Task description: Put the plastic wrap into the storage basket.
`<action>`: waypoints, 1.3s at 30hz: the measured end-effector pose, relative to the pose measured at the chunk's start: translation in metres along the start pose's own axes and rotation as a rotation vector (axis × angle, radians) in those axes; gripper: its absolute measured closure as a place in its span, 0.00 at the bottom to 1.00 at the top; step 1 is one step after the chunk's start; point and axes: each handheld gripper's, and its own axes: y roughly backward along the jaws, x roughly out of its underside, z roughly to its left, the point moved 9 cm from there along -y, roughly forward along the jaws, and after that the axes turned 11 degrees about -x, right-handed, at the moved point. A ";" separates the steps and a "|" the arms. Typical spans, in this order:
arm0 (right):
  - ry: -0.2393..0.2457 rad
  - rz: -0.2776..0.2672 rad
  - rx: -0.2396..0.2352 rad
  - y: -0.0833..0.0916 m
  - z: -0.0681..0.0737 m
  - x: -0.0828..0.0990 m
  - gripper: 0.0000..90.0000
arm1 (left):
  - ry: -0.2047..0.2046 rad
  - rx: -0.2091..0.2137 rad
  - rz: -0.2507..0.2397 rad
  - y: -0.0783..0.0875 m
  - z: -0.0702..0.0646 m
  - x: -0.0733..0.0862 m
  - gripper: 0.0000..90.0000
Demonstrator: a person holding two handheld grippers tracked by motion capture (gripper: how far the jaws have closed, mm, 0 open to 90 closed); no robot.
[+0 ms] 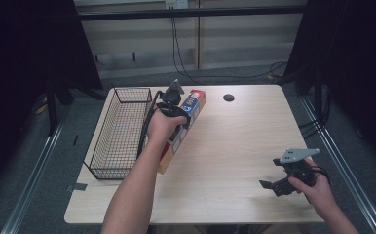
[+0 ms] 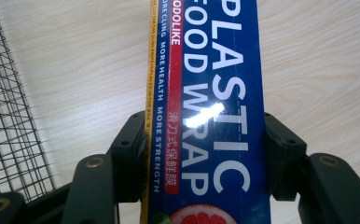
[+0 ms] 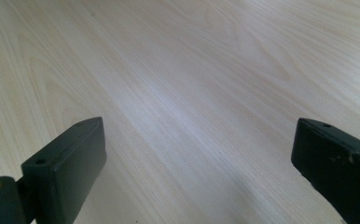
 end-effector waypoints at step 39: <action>0.001 0.003 0.006 -0.001 0.001 -0.001 0.03 | 0.067 -0.033 0.003 0.017 0.038 0.009 0.48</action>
